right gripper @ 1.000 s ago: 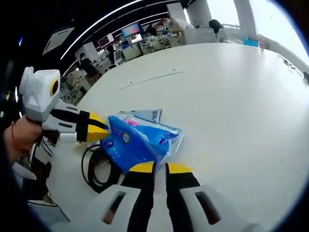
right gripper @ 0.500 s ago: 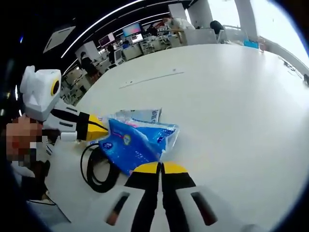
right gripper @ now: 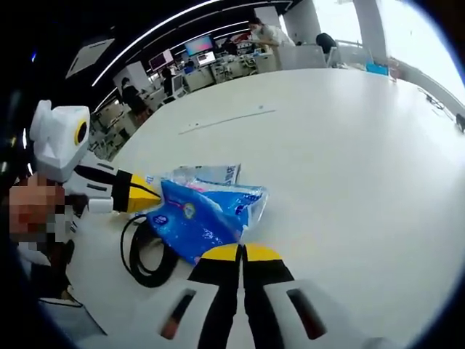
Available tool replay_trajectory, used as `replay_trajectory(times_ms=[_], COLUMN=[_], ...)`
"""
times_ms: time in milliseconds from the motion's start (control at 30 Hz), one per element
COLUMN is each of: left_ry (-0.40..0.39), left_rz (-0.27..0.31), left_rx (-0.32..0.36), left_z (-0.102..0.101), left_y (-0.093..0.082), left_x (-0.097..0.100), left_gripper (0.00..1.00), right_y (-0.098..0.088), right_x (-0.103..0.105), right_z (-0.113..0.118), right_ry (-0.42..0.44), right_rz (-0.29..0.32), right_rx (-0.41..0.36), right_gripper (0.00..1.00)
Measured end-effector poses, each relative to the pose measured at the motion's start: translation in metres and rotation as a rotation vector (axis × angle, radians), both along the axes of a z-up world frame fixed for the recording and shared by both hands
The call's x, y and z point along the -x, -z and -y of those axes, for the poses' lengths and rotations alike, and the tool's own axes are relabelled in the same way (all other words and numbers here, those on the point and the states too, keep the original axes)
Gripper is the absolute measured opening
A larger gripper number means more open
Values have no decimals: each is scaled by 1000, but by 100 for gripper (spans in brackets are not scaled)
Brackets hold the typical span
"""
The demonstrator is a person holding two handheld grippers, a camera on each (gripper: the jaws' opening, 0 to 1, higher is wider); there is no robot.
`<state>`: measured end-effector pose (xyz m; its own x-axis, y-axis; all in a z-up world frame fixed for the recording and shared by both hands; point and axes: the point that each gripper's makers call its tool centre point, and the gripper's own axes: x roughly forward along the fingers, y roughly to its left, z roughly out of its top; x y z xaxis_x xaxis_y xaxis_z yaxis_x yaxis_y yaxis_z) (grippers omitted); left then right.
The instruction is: Arrange the tabletop items into an orderly group along one side of the table until the central work area is clear of visible clutter.
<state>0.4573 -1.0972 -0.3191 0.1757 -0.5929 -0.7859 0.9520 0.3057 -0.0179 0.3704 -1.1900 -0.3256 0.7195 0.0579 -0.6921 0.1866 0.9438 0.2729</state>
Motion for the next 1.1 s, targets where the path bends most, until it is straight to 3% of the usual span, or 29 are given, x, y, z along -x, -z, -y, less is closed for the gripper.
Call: replay_trajectory(times_ms=[533, 1100], left_ry=[-27, -84], left_rz=[6, -6], left_rx=[55, 179], left_z=[4, 22], left_y=[-18, -51], left_x=[5, 16], left_gripper=[0, 0], right_y=[-20, -54], right_x=[0, 3], right_z=[10, 36], right_ry=[-19, -45], right_rz=[43, 116], right_rx=[27, 91], right_gripper=[0, 0])
